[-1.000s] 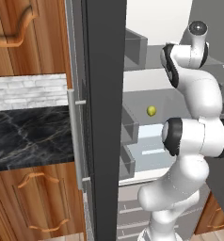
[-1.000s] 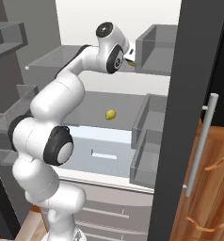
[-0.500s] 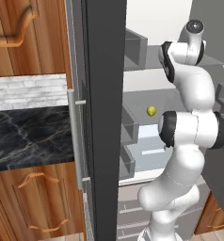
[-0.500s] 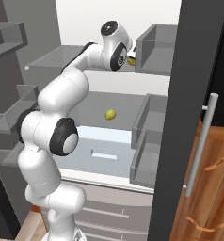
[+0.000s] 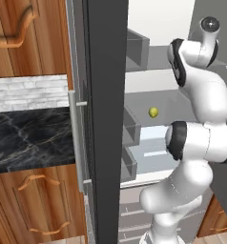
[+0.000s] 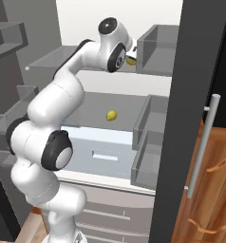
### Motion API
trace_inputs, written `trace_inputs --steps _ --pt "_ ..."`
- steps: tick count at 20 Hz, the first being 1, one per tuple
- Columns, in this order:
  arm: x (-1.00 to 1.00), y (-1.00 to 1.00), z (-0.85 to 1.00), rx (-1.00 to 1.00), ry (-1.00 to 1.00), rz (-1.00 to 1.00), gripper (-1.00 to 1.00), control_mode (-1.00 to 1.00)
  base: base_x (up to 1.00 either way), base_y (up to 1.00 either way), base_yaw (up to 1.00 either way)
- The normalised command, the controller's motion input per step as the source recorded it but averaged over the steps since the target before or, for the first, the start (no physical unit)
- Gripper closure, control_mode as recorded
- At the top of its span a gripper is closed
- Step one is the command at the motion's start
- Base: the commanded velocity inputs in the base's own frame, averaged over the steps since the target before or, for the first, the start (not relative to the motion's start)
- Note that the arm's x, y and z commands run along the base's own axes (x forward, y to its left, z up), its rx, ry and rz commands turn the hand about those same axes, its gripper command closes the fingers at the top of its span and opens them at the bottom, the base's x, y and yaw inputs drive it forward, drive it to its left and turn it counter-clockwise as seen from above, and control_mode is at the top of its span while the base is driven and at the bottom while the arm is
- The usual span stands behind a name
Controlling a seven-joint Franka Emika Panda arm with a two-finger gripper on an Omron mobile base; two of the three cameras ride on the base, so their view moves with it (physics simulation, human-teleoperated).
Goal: Grab the lemons from the fridge, place them in the blender, close the lid, and turn on the blender to create a marinade.
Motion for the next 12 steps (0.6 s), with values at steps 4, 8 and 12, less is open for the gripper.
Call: trace_inputs --steps 4,8,12 --pt "-1.0 0.03 0.07 0.0 -0.46 0.06 1.0 -1.0 0.0 0.0 0.0" --pt "-1.0 0.4 0.32 -0.04 -0.38 0.01 1.0 -1.0 0.0 0.0 0.0" --pt "-1.0 0.71 0.47 -0.05 -0.21 0.02 1.0 -1.0 0.0 0.0 0.0"
